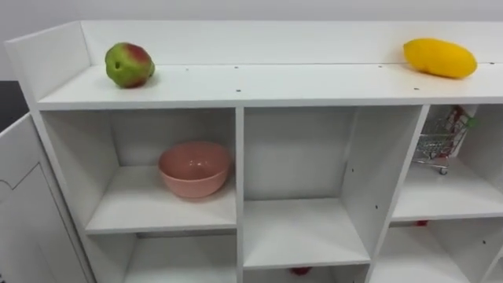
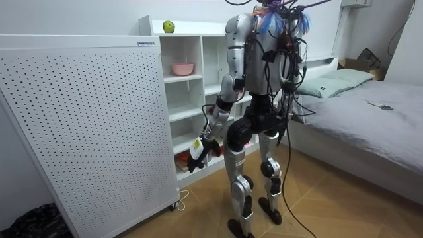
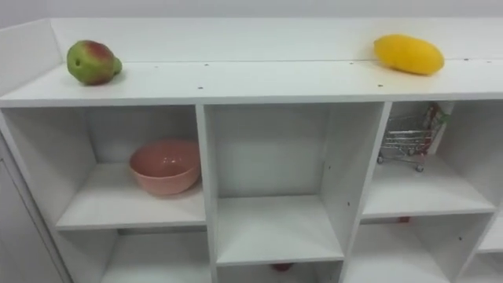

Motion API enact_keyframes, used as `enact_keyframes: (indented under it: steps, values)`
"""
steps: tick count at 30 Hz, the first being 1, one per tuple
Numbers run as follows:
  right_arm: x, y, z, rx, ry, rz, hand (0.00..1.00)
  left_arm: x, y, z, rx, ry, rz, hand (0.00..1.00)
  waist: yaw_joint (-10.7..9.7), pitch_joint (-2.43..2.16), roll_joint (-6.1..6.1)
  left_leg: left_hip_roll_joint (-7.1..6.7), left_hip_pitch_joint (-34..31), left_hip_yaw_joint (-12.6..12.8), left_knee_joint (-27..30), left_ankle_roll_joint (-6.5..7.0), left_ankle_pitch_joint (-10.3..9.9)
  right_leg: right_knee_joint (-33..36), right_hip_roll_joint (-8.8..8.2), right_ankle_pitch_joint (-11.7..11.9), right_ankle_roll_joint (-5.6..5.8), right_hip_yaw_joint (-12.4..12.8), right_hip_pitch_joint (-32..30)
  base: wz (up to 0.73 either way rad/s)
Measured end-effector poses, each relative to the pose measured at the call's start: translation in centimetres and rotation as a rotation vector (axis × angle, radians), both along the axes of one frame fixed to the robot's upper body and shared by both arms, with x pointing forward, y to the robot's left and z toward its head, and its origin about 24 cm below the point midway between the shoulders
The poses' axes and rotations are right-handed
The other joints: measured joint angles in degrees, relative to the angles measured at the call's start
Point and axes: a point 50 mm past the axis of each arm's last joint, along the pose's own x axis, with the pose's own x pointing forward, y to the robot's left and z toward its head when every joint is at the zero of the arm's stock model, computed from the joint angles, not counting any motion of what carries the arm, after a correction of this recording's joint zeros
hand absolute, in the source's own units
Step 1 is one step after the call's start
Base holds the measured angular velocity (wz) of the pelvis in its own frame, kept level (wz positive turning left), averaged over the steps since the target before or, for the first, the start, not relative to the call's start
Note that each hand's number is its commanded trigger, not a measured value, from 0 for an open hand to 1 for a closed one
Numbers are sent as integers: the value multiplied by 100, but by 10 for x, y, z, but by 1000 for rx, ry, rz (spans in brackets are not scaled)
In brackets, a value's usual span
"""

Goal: Arrange fruit in the closet

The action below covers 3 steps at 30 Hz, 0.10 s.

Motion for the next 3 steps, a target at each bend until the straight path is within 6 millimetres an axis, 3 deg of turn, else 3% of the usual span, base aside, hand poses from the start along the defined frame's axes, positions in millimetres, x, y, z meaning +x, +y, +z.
enact_keyframes:
  steps: [3]
  values:
    - [1, 1, 0, -9, 10, 68, 0, -1, -1, 0, -2, 6, -4, 0, 1, 19, -69, 5, 41, 12, -21, -1, 0, -2, 7, 3, -2, 19, 36, -2]
